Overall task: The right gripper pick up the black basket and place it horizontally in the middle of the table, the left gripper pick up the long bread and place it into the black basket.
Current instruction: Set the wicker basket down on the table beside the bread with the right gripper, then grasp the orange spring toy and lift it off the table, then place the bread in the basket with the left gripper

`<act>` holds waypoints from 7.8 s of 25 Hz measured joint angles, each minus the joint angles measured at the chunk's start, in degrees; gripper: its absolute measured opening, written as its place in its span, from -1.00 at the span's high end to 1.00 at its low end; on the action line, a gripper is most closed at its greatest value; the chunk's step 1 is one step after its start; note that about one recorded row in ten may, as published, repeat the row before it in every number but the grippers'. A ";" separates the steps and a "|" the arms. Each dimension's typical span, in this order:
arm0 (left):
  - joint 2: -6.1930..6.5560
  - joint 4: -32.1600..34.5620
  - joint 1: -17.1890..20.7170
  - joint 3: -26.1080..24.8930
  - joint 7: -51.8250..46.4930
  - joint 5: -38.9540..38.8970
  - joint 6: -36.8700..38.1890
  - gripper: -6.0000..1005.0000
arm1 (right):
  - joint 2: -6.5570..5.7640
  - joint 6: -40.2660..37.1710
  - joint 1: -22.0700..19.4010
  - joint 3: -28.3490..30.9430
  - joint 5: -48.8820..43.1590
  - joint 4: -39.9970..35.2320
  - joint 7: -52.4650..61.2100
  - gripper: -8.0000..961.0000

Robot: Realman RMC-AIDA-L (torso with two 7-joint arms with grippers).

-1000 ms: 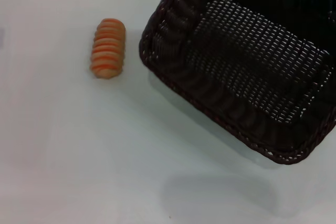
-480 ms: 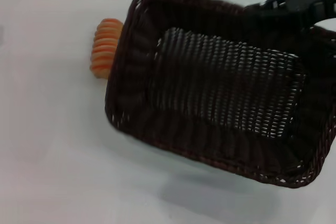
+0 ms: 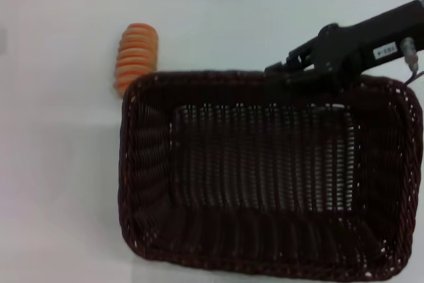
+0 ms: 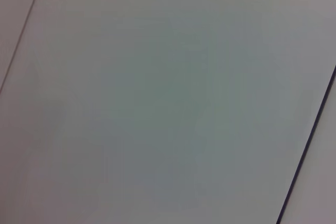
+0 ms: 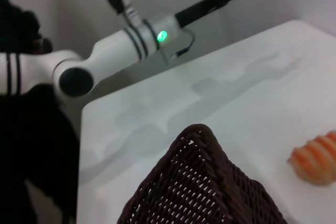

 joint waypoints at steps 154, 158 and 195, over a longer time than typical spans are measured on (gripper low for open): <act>-1.83 -0.07 -37.12 4.61 16.06 -0.43 -87.12 -0.62 | 7.11 -163.66 -17.01 -38.30 -19.94 -42.56 47.11 0.33; -1.92 -0.57 -37.13 5.05 16.29 -0.44 -87.07 -0.62 | 7.11 -163.66 -17.01 -38.30 -19.94 -42.47 47.11 0.33; -1.60 -59.61 -20.05 -0.85 67.02 -30.33 -125.42 0.17 | 6.58 -163.70 -16.35 -36.95 -19.54 -42.85 46.79 0.33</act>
